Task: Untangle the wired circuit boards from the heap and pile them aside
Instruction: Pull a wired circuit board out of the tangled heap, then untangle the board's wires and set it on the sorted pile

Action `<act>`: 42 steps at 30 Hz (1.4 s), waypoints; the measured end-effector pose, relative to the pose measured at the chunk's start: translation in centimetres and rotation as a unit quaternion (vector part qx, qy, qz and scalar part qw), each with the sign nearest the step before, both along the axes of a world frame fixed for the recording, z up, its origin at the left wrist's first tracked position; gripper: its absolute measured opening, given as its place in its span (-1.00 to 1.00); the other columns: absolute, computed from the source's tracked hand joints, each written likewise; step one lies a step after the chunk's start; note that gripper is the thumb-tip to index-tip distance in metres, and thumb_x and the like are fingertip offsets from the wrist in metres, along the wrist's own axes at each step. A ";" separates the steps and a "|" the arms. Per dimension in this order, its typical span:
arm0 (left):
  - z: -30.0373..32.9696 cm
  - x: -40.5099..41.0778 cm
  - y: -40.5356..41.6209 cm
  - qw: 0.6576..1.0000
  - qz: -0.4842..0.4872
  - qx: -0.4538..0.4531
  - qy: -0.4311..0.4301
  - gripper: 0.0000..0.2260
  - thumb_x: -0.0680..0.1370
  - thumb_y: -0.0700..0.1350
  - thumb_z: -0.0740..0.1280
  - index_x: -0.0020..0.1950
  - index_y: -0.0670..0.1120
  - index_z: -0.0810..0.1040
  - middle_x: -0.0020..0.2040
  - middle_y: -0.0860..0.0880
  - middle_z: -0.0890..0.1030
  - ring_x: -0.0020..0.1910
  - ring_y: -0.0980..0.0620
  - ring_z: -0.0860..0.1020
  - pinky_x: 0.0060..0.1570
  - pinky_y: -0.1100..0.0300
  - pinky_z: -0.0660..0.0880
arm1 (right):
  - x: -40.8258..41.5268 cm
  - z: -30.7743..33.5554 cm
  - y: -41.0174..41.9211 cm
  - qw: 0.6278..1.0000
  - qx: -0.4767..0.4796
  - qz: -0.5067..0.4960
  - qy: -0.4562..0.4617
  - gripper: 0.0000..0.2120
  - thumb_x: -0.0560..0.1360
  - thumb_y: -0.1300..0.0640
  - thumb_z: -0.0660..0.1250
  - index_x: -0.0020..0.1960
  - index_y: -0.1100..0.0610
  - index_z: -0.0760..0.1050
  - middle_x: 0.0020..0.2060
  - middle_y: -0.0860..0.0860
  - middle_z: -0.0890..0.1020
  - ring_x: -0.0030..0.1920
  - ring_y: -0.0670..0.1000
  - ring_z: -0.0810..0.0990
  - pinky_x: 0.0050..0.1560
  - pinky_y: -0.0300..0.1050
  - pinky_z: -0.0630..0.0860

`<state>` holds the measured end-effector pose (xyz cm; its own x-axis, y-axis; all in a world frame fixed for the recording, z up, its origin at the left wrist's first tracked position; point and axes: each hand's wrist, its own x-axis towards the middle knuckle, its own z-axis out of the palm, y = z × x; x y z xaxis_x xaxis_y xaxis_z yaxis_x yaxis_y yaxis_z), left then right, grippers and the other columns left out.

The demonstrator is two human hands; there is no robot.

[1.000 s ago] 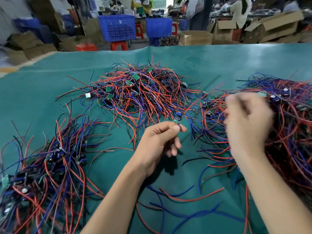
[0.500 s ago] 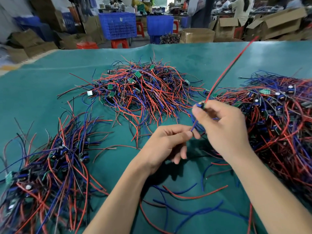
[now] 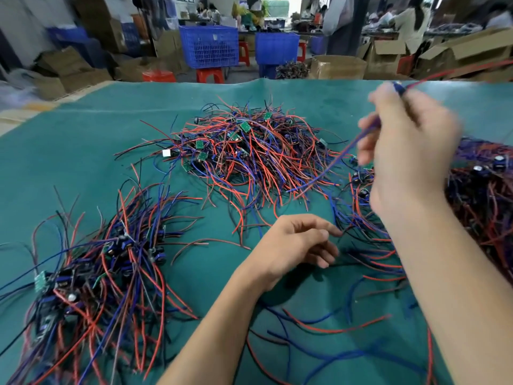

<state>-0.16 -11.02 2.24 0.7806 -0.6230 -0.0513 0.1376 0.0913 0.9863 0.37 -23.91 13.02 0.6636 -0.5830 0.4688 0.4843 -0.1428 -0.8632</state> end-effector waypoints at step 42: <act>0.5 0.9 -0.7 0.969 0.143 -0.134 0.153 -0.77 0.71 -0.06 0.12 0.23 -0.19 0.40 -0.12 -0.21 0.69 -0.31 -0.09 0.66 -0.31 0.18 0.60 | -2.7 -5.5 -4.6 0.933 -0.057 0.208 0.289 -0.83 0.45 0.37 0.35 -0.31 0.25 0.56 -0.36 0.12 0.65 -0.46 -0.01 0.51 -0.60 -0.22 0.29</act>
<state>0.75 -11.70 2.77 0.8970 -0.4066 -0.1732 0.3507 0.4162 0.8389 -2.34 -28.54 7.48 0.9824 -0.1867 0.0051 -0.0239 -0.1526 -0.9880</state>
